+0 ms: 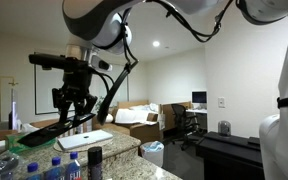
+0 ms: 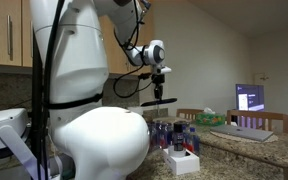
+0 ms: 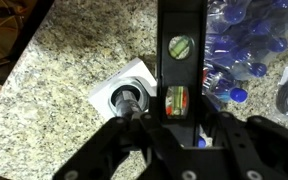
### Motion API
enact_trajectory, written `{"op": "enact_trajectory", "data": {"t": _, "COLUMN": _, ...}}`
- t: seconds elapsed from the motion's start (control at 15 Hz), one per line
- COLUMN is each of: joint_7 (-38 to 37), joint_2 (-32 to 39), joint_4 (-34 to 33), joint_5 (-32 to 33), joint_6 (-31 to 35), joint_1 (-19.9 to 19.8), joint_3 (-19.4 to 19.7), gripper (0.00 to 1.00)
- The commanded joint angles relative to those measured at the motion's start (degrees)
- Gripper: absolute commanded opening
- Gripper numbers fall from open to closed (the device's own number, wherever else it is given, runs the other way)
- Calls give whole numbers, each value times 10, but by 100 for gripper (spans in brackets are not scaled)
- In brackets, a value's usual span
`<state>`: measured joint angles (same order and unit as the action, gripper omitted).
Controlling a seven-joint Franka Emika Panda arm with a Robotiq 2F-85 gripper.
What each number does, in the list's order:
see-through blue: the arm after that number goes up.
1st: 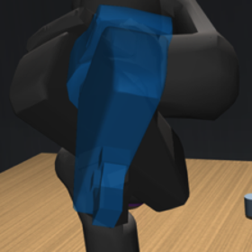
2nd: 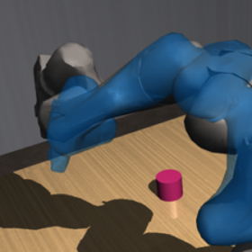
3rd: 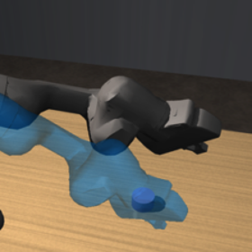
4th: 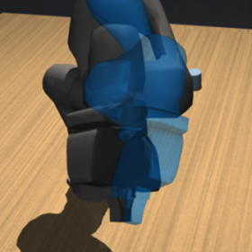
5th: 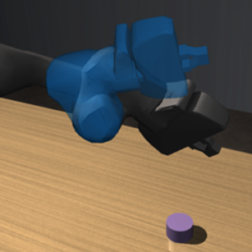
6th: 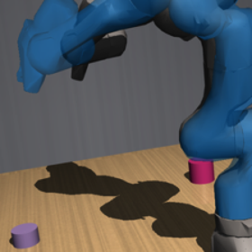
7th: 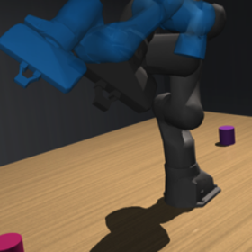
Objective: Put the black bottle on the white box, place the tape over the bottle, put the black object on top of the black bottle
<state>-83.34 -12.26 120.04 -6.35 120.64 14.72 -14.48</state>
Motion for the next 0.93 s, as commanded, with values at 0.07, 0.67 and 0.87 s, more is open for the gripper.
{"op": "enact_trajectory", "data": {"t": 0.07, "joint_7": 2, "joint_2": -1, "joint_4": -3, "joint_5": -22, "joint_6": -9, "joint_1": -22, "joint_3": 6, "gripper": 18}}
{"op": "enact_trajectory", "data": {"t": 0.67, "joint_7": 8, "joint_2": 31, "joint_4": -17, "joint_5": -84, "joint_6": -70, "joint_1": -69, "joint_3": 61, "gripper": 18}}
{"op": "enact_trajectory", "data": {"t": 0.87, "joint_7": 4, "joint_2": 46, "joint_4": -25, "joint_5": -89, "joint_6": -83, "joint_1": -73, "joint_3": 67, "gripper": 18}}
